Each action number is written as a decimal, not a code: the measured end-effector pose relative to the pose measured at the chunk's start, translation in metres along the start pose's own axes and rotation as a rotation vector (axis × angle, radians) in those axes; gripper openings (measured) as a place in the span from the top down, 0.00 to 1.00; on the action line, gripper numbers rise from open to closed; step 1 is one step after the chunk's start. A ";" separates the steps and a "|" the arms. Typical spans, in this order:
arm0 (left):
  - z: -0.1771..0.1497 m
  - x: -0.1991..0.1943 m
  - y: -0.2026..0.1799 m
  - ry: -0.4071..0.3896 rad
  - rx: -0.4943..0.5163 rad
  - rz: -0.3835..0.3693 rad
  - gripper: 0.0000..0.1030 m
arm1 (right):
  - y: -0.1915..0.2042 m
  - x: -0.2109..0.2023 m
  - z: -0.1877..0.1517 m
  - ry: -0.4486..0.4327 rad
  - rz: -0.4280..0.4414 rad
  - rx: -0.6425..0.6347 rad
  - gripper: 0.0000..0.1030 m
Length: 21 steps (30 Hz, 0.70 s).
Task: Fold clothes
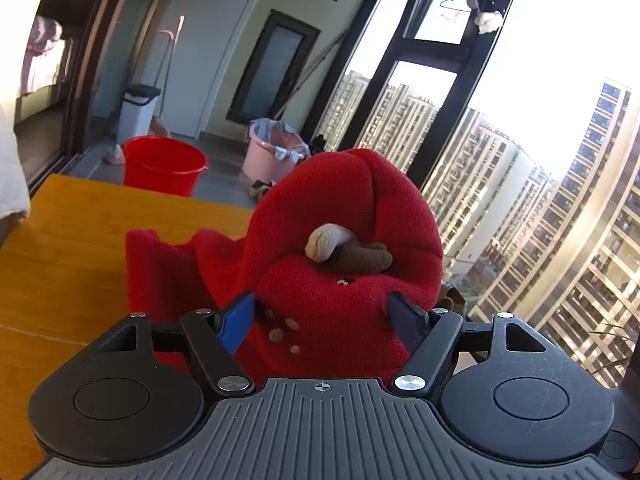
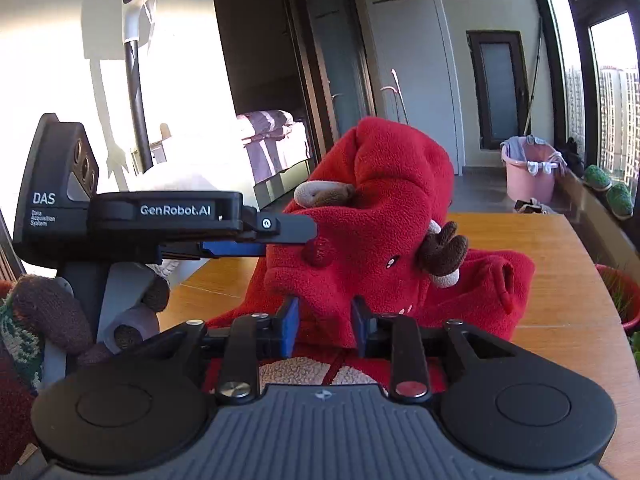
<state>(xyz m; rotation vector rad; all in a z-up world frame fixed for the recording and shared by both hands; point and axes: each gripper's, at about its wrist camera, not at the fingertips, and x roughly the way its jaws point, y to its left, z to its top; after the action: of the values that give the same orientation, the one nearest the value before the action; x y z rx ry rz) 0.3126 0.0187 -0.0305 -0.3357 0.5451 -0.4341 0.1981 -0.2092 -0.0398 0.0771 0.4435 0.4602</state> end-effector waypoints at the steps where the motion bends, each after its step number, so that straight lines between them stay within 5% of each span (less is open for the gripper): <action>1: -0.004 0.001 0.002 0.004 -0.005 -0.012 0.25 | -0.001 -0.010 0.007 -0.042 -0.033 -0.009 0.40; 4: -0.014 0.007 -0.001 0.032 0.024 -0.050 0.23 | -0.011 -0.023 0.032 -0.115 -0.101 -0.012 0.29; 7: -0.025 0.013 -0.007 0.049 0.077 -0.060 0.19 | -0.021 -0.001 0.056 -0.092 -0.107 0.029 0.10; 14: -0.034 -0.022 0.014 -0.003 0.063 -0.023 0.05 | -0.031 0.089 0.059 0.113 -0.160 0.080 0.10; 15: -0.036 -0.029 0.017 -0.012 0.059 -0.016 0.05 | -0.032 0.100 0.058 0.144 -0.135 0.103 0.13; 18: -0.035 -0.050 0.036 -0.052 0.000 0.012 0.03 | -0.027 0.124 0.062 0.227 0.018 0.205 0.56; 21: -0.030 -0.063 0.061 -0.086 -0.122 0.028 0.01 | -0.027 0.130 0.079 0.182 0.227 0.453 0.67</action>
<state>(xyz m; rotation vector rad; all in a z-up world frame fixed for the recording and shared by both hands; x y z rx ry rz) 0.2659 0.0956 -0.0533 -0.4608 0.4927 -0.3583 0.3482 -0.1736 -0.0245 0.5301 0.7172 0.5853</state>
